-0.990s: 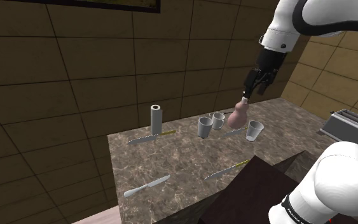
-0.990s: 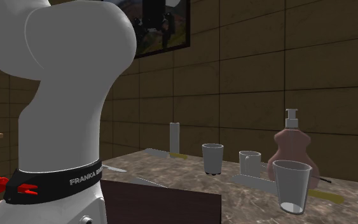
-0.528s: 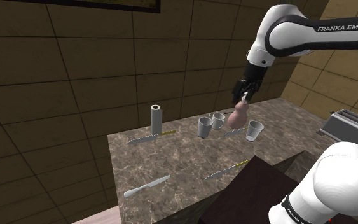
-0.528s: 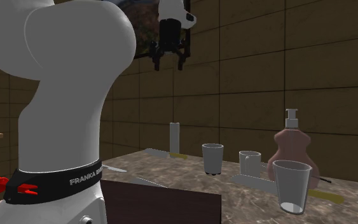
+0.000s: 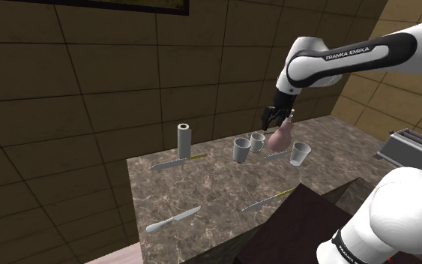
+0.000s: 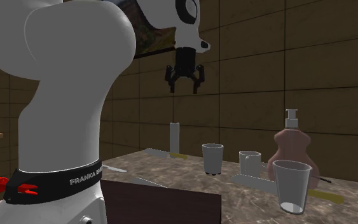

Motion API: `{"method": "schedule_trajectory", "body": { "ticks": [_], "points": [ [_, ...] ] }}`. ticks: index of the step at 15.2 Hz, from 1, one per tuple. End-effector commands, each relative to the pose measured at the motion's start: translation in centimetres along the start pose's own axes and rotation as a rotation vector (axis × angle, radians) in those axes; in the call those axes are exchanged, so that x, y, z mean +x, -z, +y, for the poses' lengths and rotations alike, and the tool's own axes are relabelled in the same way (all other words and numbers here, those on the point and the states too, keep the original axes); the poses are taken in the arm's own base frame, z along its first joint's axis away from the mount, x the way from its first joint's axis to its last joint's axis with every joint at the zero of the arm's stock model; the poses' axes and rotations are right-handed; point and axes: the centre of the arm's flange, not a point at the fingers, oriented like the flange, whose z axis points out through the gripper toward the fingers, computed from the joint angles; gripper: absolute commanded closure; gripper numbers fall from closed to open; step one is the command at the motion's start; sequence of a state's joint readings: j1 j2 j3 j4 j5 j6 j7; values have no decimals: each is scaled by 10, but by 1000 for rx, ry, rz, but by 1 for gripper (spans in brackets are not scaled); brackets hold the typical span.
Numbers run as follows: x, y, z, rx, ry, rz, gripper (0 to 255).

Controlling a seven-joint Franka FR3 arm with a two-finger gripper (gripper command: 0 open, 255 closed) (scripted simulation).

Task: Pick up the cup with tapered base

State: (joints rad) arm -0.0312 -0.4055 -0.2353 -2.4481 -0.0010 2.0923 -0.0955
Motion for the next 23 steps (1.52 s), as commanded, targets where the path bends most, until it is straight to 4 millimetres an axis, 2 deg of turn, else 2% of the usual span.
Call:
{"method": "schedule_trajectory", "body": {
  "ticks": [1,22,23],
  "points": [
    [17,-18,14,0,-2,5,0],
    [172,-214,128,19,-28,36,0],
    [175,-218,130,20,-29,37,0]
  ]
}}
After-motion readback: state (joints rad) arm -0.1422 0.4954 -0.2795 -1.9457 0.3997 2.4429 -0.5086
